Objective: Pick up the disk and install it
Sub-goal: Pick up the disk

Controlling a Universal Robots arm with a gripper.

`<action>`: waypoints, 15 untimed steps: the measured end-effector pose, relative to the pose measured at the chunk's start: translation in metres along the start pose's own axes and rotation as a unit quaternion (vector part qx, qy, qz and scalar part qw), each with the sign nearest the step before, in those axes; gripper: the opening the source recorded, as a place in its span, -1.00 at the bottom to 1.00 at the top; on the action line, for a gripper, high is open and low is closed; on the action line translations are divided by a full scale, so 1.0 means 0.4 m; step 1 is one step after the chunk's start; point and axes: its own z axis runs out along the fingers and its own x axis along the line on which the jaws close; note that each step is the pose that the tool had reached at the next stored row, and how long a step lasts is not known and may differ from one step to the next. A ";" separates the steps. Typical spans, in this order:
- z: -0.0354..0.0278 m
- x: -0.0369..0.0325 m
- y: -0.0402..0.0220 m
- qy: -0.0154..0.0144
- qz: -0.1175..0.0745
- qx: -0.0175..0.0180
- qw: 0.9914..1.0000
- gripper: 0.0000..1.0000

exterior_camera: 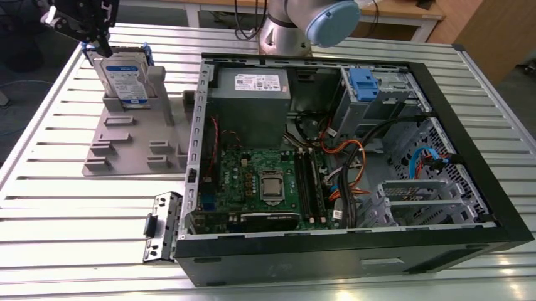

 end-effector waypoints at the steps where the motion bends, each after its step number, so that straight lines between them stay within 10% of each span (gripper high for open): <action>1: 0.000 0.000 0.000 0.000 -0.003 0.000 1.000 -0.80; 15: 0.000 0.000 0.000 0.001 -0.051 -0.001 0.999 -0.80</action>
